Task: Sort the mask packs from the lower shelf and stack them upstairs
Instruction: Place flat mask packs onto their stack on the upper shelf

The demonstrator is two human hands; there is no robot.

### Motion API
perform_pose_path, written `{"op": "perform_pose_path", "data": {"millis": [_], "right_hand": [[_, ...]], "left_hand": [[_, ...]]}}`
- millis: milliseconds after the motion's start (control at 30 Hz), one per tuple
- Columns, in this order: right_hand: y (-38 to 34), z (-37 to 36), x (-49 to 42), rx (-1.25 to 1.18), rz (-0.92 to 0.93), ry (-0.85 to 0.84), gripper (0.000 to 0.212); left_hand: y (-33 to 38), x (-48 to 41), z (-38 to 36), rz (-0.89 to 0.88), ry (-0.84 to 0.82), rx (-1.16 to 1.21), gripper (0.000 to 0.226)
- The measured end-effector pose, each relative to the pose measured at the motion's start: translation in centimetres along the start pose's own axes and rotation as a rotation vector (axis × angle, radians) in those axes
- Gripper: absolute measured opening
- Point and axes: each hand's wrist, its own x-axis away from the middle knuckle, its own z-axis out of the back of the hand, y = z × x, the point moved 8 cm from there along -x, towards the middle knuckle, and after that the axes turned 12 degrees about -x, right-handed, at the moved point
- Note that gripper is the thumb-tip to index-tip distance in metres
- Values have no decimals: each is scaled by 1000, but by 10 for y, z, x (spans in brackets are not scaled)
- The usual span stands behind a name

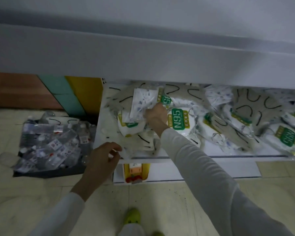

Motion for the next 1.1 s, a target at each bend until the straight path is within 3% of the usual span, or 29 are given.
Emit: {"op": "perform_pose_path", "data": {"millis": [100, 267, 333, 400, 467, 533, 633, 700, 767, 867, 1000, 1100], "right_hand": [[-5, 15, 0, -134, 23, -17, 30], [-6, 35, 21, -440, 30, -58, 29], [-5, 30, 40, -593, 21, -131, 30], [-1, 16, 62, -687, 2, -256, 32], [4, -1, 87, -696, -20, -419, 30], [8, -15, 113, -657, -19, -573, 28], [6, -25, 143, -505, 40, -729, 31], [0, -21, 138, -301, 175, -677, 24], [-5, -5, 111, -197, 265, -442, 22], [-5, 11, 63, -29, 261, -156, 29], [-2, -10, 32, 293, 207, -204, 57], [0, -15, 24, 209, 165, -173, 51]], "left_hand": [[5, 0, -3, -5, 8, 16, 19], [3, -6, -12, 23, 9, 61, 20], [-3, -10, -13, 152, 33, 257, 15], [-8, -13, -15, 381, 51, 645, 8], [-9, -16, -20, 554, 39, 929, 20], [-14, -18, -23, 655, 61, 1041, 32], [-21, -13, -24, 664, 120, 1002, 45], [-28, -5, -19, 643, 150, 919, 46], [-36, 3, -12, 645, 177, 874, 44], [-46, 10, -1, 656, 196, 841, 45], [-54, 17, 9, 637, 197, 797, 42], [-64, 20, 15, 636, 211, 801, 40]]}}
